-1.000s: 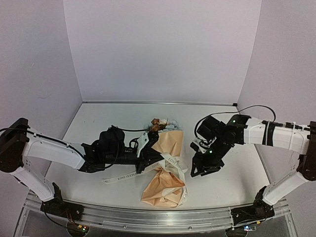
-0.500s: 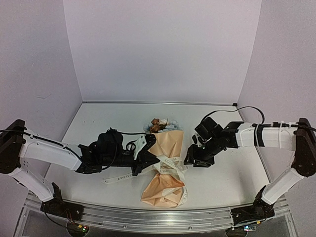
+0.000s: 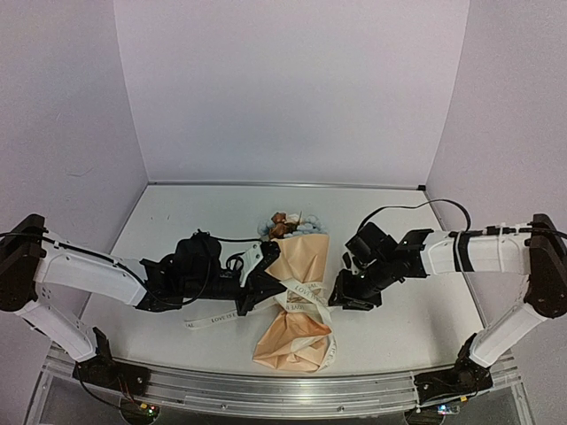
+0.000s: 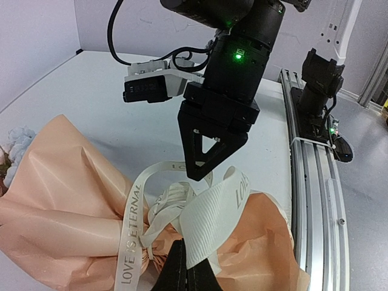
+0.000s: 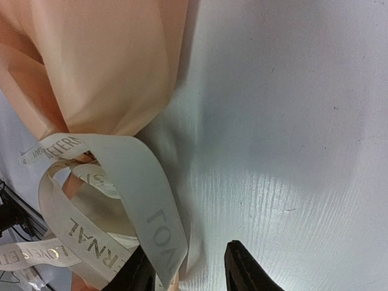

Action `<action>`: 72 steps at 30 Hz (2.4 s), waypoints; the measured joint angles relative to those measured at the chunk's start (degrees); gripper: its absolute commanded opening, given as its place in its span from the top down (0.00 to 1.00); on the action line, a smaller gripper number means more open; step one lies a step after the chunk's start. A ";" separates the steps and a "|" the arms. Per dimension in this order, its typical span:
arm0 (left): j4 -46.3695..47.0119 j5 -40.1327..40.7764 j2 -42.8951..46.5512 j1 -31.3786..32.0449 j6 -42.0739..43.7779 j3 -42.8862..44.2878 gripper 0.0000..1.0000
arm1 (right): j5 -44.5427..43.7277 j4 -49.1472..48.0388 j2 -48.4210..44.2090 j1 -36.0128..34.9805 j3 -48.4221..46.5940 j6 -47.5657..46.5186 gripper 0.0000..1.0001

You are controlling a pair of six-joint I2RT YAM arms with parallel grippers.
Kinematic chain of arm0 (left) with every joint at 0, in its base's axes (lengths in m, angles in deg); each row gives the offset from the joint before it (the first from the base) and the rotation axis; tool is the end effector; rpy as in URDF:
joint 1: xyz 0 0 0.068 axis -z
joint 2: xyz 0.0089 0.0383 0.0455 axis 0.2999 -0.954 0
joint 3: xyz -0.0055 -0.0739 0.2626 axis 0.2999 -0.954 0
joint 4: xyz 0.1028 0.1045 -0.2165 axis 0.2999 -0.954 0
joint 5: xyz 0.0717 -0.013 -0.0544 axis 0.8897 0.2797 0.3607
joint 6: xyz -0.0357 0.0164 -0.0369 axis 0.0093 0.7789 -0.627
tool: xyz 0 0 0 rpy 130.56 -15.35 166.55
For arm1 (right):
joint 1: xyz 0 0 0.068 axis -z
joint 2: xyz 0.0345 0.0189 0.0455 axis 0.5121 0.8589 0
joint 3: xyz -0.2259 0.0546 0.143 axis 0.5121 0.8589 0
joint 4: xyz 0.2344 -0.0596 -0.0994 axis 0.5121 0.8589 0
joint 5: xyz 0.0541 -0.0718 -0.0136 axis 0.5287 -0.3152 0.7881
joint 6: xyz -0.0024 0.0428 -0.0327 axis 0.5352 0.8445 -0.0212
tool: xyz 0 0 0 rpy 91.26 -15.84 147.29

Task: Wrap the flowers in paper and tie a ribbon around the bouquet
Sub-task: Cross the half-tied ribbon over the folded bouquet.

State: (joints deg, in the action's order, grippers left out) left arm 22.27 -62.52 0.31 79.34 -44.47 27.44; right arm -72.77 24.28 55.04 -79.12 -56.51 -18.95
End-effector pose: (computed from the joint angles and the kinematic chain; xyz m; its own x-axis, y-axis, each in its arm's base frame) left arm 0.1376 -0.2769 0.2096 -0.1017 0.2970 -0.9494 0.9732 0.2278 -0.0330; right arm 0.1906 0.2281 0.1894 -0.9889 -0.0170 -0.1475 -0.0920 0.8500 0.5187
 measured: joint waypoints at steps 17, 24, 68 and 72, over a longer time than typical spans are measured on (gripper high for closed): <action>-0.67 1.28 0.85 0.00 0.24 0.00 1.00 | 0.11 15.15 1.50 0.03 -19.09 -9.88 1.00; -0.63 3.75 2.63 0.00 1.55 -0.12 1.00 | 3.60 22.35 7.13 0.62 -28.91 -16.08 1.00; -2.60 -3.04 -5.24 0.00 9.33 14.28 1.00 | 1.57 28.29 -4.06 2.16 -20.37 -22.86 0.42; -2.93 -4.90 -9.01 -0.24 9.66 17.28 1.00 | -1.73 22.13 -15.72 2.37 -9.06 -24.25 0.38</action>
State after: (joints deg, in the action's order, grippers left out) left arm 19.34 -67.42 -8.70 79.10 -34.81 44.72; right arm -74.50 46.41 39.32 -76.75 -65.57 -43.20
